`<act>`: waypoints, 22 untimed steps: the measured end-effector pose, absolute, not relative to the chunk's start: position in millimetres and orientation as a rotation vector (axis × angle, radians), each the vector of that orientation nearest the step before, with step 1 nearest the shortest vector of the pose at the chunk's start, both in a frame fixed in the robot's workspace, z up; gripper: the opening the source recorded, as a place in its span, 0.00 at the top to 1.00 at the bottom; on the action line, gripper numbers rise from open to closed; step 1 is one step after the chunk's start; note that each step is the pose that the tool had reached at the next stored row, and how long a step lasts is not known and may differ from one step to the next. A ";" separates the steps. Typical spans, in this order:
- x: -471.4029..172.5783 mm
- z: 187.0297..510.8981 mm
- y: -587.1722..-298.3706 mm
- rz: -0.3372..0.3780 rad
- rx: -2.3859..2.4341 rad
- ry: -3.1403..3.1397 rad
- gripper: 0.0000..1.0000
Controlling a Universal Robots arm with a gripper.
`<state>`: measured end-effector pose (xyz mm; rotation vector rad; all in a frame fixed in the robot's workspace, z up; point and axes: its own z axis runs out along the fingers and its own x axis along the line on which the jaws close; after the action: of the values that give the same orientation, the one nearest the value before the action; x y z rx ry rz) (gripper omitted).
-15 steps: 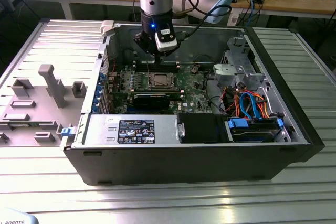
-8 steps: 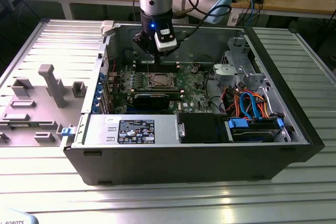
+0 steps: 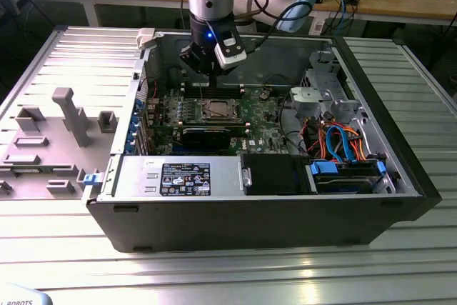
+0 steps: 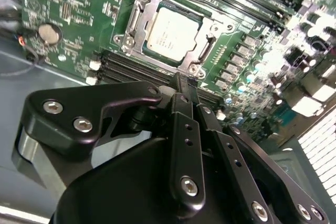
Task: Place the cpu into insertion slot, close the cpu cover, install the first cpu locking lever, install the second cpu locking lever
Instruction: 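Install the first cpu locking lever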
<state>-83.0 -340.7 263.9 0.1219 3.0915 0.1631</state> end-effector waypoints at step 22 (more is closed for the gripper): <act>-83.2 263.6 -340.7 0.164 -0.043 3.099 0.89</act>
<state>-83.2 -340.7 263.6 -0.0434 3.0993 0.1641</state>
